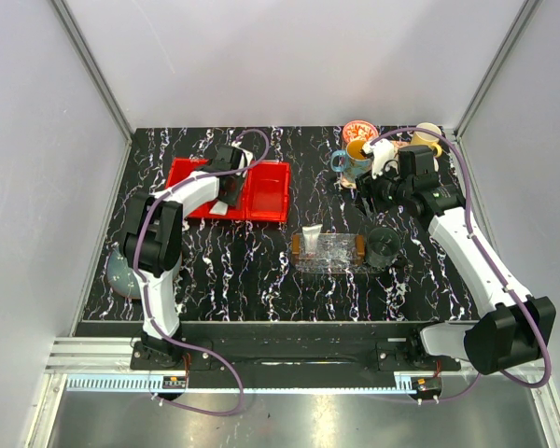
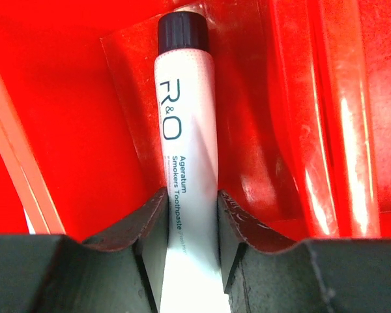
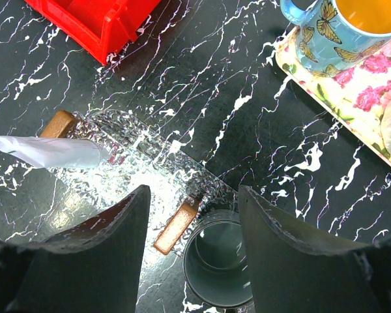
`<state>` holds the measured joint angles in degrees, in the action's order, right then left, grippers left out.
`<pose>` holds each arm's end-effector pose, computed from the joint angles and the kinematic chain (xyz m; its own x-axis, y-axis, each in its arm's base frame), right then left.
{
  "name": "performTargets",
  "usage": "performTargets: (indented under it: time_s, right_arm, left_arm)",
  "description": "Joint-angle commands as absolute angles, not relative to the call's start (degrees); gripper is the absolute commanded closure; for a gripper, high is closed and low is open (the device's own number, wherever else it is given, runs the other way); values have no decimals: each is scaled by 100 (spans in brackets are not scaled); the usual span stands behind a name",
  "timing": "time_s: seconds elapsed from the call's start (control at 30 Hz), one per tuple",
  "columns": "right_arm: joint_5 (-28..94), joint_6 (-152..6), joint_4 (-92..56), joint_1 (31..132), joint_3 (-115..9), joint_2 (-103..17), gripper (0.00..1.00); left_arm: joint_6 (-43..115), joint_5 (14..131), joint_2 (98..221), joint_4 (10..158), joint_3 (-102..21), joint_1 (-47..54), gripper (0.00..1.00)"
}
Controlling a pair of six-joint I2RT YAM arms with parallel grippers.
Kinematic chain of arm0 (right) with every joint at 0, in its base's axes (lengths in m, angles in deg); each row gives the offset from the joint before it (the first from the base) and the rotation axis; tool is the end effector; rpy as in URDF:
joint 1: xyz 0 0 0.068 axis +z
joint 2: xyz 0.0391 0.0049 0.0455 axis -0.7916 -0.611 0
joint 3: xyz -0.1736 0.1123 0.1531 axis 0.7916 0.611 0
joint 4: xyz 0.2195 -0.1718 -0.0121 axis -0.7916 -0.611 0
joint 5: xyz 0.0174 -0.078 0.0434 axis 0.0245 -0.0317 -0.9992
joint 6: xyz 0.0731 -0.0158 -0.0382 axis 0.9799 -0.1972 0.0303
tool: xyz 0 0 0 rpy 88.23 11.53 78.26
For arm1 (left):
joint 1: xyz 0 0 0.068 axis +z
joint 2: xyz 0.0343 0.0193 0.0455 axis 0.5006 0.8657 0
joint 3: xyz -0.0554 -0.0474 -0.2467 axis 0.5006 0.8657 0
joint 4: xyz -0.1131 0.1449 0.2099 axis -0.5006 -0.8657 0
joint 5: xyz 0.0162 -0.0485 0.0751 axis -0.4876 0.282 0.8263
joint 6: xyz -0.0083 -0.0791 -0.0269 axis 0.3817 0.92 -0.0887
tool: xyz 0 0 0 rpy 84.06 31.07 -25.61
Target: Prepare toiletry sets of a toothbrush and toothpaste on the tray
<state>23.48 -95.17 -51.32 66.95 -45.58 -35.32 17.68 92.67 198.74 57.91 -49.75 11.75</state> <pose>0.3136 0.1046 0.2970 -0.4621 -0.3789 -0.8018 -0.6095 0.7925 -0.0232 0.4380 -0.1289 0.1251 -0.7632 0.3808 -0.5221 0.2991 0.9243 0.2370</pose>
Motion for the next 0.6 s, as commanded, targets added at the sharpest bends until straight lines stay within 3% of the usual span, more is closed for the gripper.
performTargets:
  time_s: [0.0,0.37,0.47,0.57]
  right_arm:
    - [2309,-9553,-4881,6657,-4608,-3429,38]
    - [2169,-9623,-4986,6649,-4863,-3447,37]
    - [1976,-9711,-5117,6657,-5056,-3490,36]
    - [1652,-9807,-5258,6657,-5276,-3543,36]
  left_arm:
    - [1834,9184,19374,5674,-5173,1167,76]
    - [1729,8860,18214,5436,-5130,1167,93]
    - [1466,8246,17696,5401,-5033,1158,100]
    - [1202,7402,17195,5252,-4972,1158,100]
